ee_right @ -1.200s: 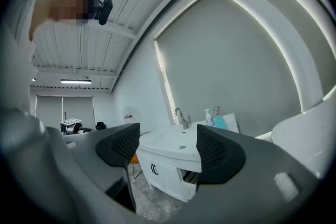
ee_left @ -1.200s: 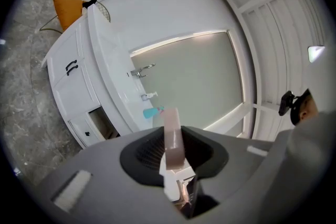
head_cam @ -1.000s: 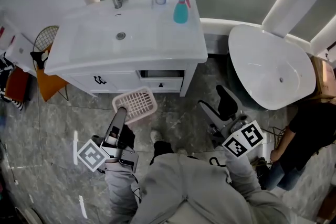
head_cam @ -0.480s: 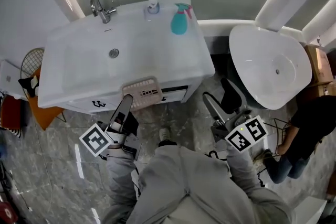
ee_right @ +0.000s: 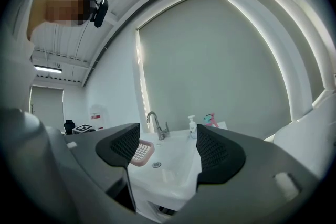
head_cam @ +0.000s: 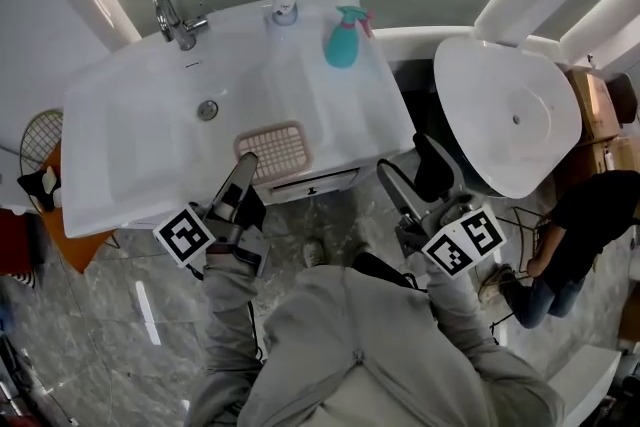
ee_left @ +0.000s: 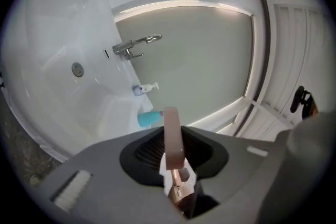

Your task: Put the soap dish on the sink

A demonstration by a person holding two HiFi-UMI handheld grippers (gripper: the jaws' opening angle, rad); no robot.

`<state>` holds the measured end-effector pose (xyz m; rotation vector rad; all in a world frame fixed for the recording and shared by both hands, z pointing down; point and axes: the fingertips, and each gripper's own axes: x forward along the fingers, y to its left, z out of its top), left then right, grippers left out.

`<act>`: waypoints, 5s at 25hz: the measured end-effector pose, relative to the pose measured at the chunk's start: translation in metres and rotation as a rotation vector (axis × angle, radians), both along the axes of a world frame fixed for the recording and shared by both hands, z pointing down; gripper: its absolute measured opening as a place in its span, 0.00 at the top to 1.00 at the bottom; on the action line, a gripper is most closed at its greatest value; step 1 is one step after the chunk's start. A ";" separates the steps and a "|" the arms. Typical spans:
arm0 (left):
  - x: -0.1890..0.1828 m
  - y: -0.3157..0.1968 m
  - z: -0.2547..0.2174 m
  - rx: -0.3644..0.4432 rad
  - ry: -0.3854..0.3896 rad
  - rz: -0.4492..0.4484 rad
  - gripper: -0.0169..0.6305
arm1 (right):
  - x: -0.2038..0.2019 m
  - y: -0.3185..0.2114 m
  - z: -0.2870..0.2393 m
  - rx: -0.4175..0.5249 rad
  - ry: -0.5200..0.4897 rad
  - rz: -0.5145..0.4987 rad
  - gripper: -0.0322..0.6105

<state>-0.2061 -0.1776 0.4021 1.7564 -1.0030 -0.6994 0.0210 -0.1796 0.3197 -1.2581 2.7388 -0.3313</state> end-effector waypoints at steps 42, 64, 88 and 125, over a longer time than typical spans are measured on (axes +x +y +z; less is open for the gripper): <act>0.053 -0.179 0.165 -0.311 -0.122 0.123 0.75 | 0.067 -0.117 0.037 -0.101 0.017 0.109 0.42; 0.101 -0.183 0.186 -0.298 -0.459 0.351 0.52 | 0.073 -0.136 0.046 -0.119 0.001 0.108 0.42; 0.116 -0.181 0.180 -0.272 -0.622 0.431 0.37 | 0.073 -0.144 0.048 -0.124 -0.011 0.110 0.42; 0.003 -0.088 0.003 0.079 -0.695 -0.132 0.37 | 0.045 -0.129 0.024 -0.057 -0.017 0.063 0.42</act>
